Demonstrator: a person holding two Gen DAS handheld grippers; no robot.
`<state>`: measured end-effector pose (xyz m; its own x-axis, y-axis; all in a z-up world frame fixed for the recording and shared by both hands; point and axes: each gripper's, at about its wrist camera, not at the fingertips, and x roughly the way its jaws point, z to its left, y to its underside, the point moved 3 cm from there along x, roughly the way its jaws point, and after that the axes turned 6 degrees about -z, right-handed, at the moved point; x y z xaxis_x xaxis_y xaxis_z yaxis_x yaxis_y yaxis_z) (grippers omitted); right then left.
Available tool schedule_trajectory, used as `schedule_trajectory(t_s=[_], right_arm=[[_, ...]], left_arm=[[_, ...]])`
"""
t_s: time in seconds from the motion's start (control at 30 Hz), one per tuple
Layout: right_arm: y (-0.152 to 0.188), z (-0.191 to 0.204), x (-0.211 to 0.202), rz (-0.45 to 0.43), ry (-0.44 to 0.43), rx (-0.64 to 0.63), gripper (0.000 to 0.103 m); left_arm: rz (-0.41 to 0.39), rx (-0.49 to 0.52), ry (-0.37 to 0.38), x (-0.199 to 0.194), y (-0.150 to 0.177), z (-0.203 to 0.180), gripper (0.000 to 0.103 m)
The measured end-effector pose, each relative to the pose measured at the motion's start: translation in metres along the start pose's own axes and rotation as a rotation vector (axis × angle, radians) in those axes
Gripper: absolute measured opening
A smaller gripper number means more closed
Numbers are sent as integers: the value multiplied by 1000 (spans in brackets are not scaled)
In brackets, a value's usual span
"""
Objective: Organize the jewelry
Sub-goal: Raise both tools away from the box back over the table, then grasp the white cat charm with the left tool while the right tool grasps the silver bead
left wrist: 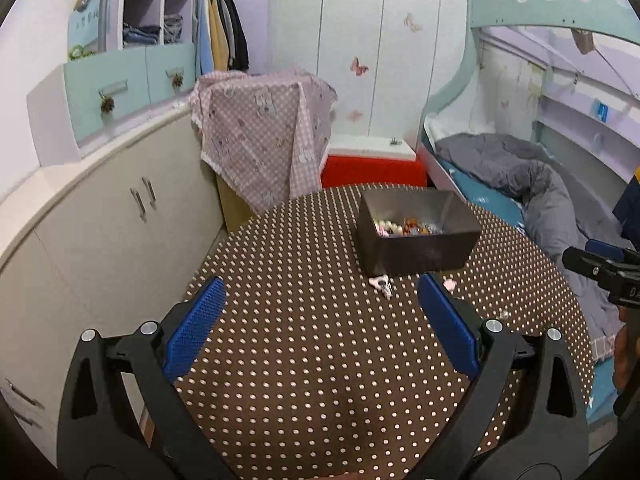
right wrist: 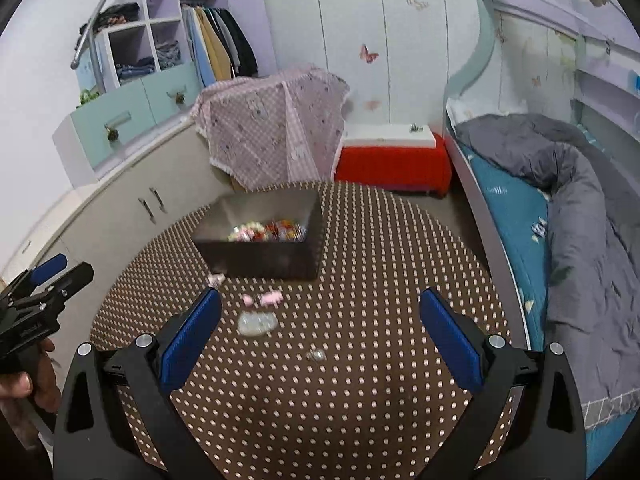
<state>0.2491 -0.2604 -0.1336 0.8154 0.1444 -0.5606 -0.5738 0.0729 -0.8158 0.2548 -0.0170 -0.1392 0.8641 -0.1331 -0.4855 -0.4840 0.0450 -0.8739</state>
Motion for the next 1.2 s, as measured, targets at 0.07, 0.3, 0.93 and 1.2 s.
schedule_trajectory(t_s=[0.07,0.3,0.93,1.2], right_arm=[[7,-6,4,18,0,17,96],[24,-15,18,67,2,21,96],[53,-24,56,169,-19,1,96],[62,-2,64,184,-58,-59,84]], left_arm=[[17,4,6,6,4,-3,95],[75,35,37,46,10,-21,95],[282,50,155,135,36,-41,31],[277,63,174,125,39,-32,12]])
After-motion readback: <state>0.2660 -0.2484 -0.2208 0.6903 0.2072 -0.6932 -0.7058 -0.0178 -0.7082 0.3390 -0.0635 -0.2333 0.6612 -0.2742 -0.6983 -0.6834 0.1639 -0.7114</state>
